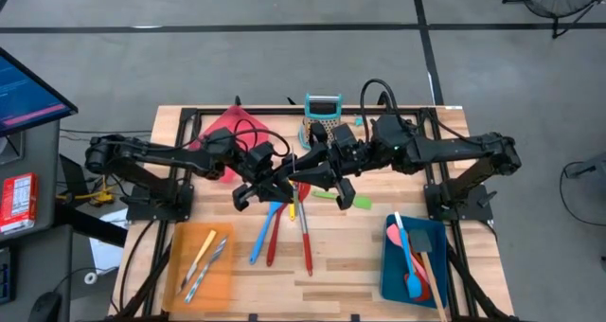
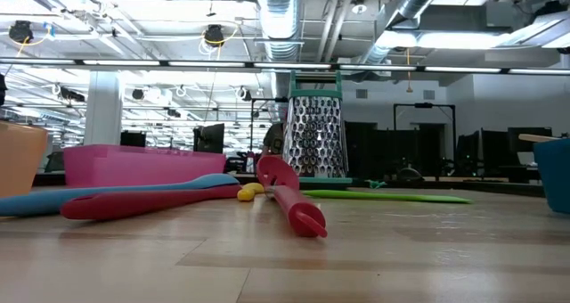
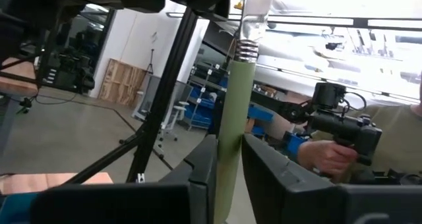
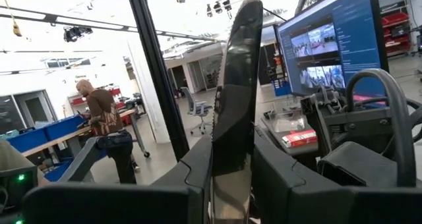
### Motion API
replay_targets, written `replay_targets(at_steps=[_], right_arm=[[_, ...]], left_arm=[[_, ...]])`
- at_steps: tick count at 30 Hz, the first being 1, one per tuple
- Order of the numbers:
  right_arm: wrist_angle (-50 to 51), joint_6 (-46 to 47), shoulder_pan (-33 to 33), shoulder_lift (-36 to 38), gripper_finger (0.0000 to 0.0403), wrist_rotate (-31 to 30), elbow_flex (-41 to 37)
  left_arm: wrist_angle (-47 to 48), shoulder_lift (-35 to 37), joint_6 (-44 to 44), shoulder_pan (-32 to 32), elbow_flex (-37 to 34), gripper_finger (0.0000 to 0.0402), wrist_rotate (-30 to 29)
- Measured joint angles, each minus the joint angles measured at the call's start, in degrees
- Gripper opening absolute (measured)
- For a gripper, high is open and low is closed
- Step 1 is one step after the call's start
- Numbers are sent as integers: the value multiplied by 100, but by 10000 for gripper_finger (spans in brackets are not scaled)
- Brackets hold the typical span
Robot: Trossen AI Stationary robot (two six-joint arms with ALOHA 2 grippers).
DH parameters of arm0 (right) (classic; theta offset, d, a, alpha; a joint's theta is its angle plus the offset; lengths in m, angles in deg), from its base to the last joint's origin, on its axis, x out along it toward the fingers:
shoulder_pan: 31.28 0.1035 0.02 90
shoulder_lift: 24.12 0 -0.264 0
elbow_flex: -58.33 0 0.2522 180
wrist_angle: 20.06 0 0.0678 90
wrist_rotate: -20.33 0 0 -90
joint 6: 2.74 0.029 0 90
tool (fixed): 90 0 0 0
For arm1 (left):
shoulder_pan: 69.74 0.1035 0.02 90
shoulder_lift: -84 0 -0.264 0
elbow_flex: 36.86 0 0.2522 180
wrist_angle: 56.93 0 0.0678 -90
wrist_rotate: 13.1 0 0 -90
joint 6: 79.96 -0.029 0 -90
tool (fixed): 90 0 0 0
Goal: Pick & Place Kitchen Items
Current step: Put the green table knife into the orange bin
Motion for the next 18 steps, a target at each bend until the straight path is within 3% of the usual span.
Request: replay_targets(at_steps=[7,18], right_arm=[[-29,43,-7,-34,72,86,0],[0,251,-163,-83,72,522,4]], left_arm=[[-23,0,-26,5,0,66,221],[-83,0,-286,1,-11,182,532]])
